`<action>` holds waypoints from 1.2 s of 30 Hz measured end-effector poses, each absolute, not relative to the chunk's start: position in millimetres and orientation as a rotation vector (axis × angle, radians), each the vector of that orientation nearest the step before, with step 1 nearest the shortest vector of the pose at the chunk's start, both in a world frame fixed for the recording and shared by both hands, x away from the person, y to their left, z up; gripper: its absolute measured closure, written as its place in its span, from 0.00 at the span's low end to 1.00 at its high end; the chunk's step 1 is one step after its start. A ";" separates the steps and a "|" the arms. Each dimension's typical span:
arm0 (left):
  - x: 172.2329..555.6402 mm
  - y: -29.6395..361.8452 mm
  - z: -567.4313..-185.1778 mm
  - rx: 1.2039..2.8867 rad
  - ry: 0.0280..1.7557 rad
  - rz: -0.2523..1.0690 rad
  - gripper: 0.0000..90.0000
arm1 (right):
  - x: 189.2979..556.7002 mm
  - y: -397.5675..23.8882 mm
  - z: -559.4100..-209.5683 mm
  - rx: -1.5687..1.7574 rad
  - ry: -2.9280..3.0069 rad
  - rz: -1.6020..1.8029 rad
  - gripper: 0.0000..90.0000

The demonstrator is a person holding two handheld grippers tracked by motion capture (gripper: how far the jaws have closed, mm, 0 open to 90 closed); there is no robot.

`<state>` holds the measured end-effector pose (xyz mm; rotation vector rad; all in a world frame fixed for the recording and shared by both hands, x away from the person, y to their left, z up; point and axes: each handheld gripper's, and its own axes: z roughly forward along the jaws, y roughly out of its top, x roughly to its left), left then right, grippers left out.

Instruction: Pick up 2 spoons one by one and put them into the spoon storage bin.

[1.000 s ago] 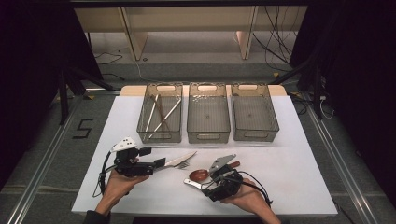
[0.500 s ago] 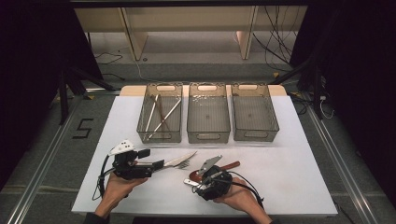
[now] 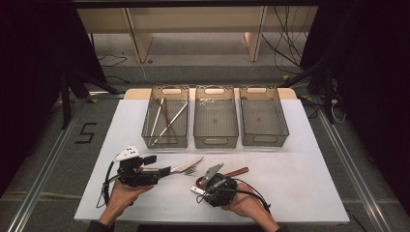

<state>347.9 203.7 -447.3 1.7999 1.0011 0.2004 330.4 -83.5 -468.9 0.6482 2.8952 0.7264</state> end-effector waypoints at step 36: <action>348.3 209.1 -447.9 1.772 1.022 0.218 0.21 | 347.0 -98.4 -433.9 0.723 2.862 0.837 0.95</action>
